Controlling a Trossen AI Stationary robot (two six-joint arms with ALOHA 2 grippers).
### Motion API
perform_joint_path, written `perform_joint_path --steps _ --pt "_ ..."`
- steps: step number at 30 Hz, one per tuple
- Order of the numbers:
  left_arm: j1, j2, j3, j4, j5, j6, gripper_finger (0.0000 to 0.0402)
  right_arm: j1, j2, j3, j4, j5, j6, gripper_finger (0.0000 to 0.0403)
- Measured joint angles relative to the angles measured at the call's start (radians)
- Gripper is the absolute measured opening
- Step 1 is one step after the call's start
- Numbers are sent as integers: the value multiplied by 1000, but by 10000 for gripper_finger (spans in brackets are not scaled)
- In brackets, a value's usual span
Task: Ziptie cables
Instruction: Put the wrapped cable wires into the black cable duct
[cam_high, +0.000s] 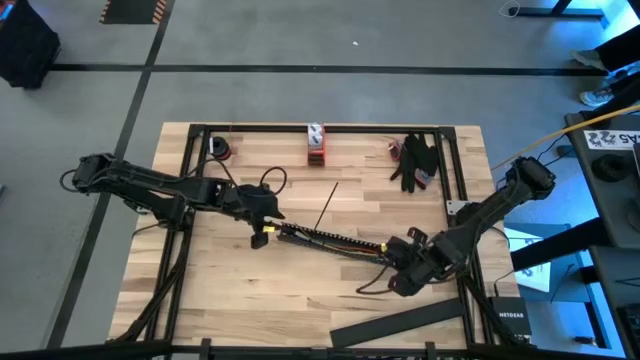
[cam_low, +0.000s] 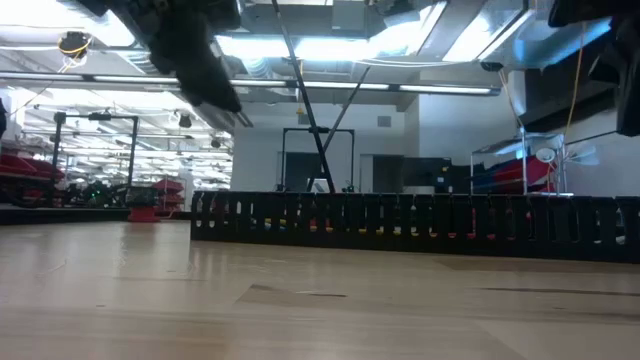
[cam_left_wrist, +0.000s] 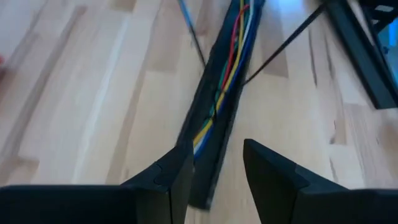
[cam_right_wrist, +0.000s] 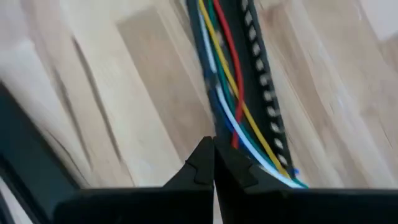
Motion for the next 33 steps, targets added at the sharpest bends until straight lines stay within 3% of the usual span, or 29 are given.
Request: perform_joint_path --steps 13,19,26,33 --pt "31 305 28 137 5 211 135 9 24 0 120 13 1 1" --pt "34 429 34 156 1 237 127 9 24 0 124 2 1 1" --pt "7 415 37 39 1 234 12 9 24 -1 123 -5 -3 1" --pt "-60 300 34 -287 -18 274 4 9 24 -1 125 -24 -7 1"
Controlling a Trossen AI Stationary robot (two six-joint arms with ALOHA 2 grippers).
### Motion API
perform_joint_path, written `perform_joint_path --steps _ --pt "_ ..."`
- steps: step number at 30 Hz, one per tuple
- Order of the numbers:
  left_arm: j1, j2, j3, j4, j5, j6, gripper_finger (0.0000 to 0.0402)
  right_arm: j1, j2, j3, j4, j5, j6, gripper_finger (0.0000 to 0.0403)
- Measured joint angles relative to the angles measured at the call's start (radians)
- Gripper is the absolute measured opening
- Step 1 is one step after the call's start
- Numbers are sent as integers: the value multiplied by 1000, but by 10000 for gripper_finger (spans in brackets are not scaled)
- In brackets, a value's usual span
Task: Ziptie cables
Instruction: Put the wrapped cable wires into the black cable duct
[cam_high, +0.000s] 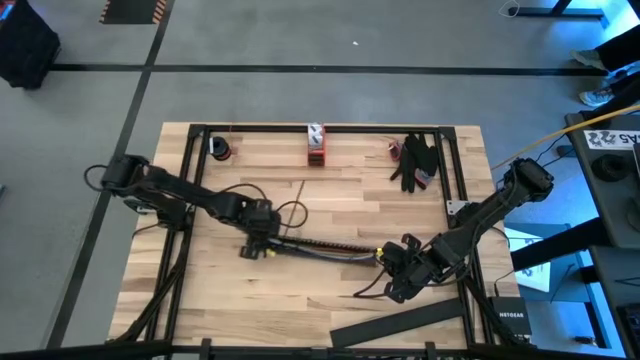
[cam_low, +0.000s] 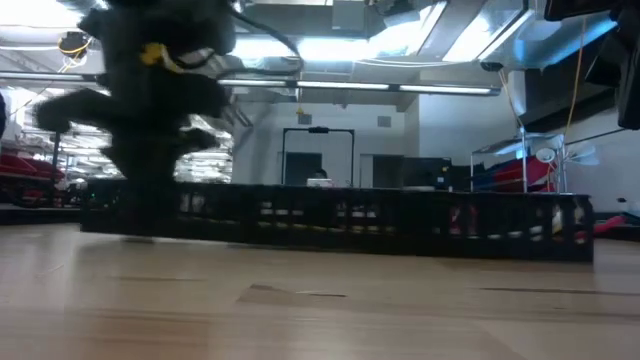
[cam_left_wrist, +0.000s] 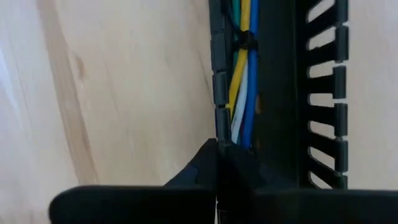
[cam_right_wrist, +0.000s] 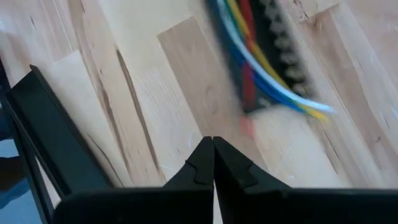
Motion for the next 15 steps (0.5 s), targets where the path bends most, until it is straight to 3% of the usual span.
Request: perform_joint_path --steps 8,15 --pt "-18 -43 -2 -115 2 -68 39 -1 0 0 22 1 -75 1" --pt "-18 -44 14 -133 2 -80 116 -1 0 0 22 10 -74 1"
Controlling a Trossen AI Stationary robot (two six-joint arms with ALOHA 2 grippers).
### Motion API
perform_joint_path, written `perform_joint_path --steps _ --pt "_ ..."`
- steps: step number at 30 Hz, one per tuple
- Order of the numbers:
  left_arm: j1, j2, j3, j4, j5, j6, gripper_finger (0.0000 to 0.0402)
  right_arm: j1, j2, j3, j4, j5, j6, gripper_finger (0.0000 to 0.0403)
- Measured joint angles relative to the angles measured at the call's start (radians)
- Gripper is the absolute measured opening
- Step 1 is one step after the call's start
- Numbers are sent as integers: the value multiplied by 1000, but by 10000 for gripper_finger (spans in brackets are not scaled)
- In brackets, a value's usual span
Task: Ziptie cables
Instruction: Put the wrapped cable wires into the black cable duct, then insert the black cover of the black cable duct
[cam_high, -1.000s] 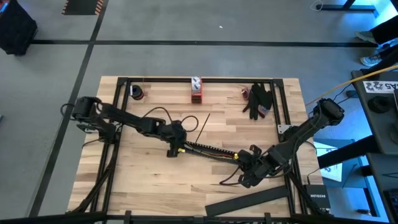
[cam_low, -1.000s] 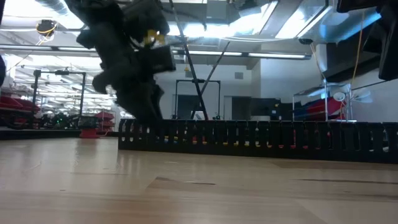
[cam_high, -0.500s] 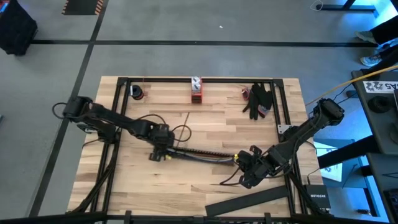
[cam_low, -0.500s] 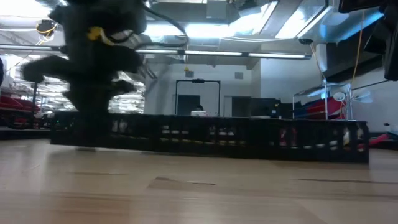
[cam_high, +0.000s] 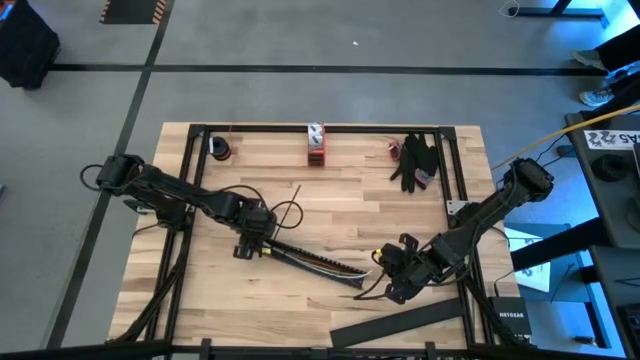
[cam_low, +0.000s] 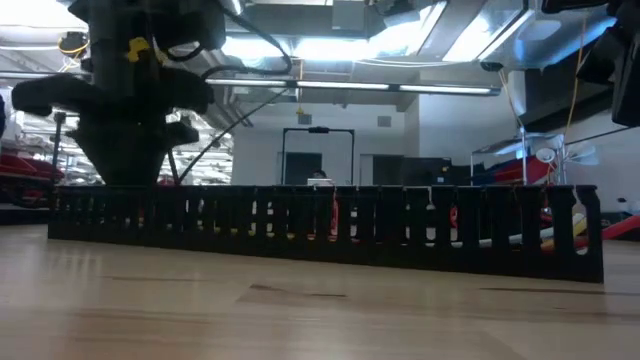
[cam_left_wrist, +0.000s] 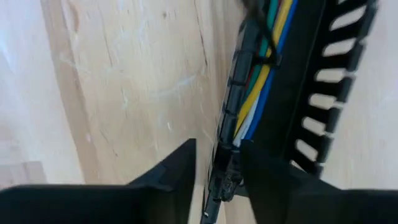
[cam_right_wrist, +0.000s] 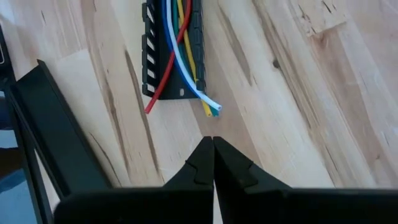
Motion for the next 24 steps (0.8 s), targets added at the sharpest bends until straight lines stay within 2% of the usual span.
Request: perform_joint_path --steps 4,8,11,13,15,18,24 --pt "0 0 68 -105 0 16 162 0 0 0 4 -8 -27 26" --pt "0 -13 167 -247 0 11 191 1 0 0 71 -105 -58 88" --pt "-12 -63 214 -300 -1 -18 198 26 0 0 207 -170 -76 139" --pt "-30 -120 218 -306 -1 -61 200 60 15 0 309 -166 -113 167" --pt "-51 -180 218 -304 -1 -97 200 102 36 1 364 -118 -135 185" --pt "-96 -265 214 -301 -3 -158 200 152 97 1 425 -63 -154 194" --pt "-174 -377 213 -295 -4 -246 200 203 237 0 407 -62 -188 176"
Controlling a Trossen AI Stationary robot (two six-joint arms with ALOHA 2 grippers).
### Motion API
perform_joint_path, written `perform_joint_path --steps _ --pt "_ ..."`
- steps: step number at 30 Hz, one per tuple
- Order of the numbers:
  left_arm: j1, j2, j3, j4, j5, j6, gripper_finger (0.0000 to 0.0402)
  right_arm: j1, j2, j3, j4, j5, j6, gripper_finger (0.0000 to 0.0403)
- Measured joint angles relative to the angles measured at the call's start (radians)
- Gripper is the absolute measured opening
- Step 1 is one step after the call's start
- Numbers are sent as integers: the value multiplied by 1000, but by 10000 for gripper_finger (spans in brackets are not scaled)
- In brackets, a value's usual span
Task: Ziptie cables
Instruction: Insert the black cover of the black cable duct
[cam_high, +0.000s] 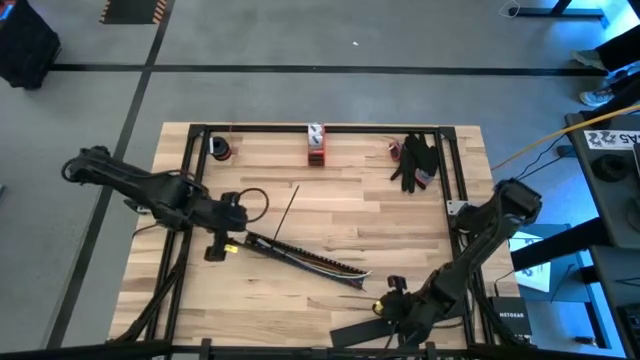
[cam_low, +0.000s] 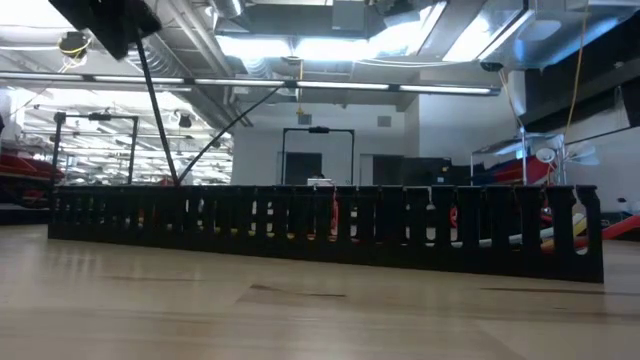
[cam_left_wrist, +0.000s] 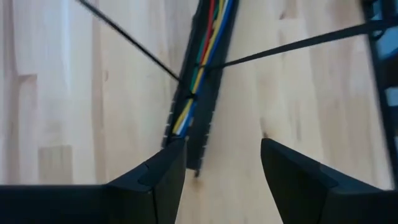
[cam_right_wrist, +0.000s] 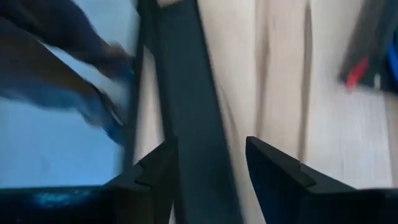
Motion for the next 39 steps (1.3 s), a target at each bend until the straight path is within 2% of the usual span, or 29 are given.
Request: perform_joint_path --steps 9,16,26,31,39 --pt "-36 -19 -1 4 0 -131 200 1 121 3 -32 -1 4 124" --pt "-35 -16 -1 32 0 -186 186 1 132 4 -32 -7 -22 13" --pt "-33 -3 -1 42 -4 -236 159 0 100 -2 -39 -15 -79 2" --pt "-33 -2 -2 106 -5 -223 150 -9 28 -2 -39 -23 -101 1" --pt "-33 -1 40 238 -16 -101 133 -60 -138 -1 -65 -30 -110 0"
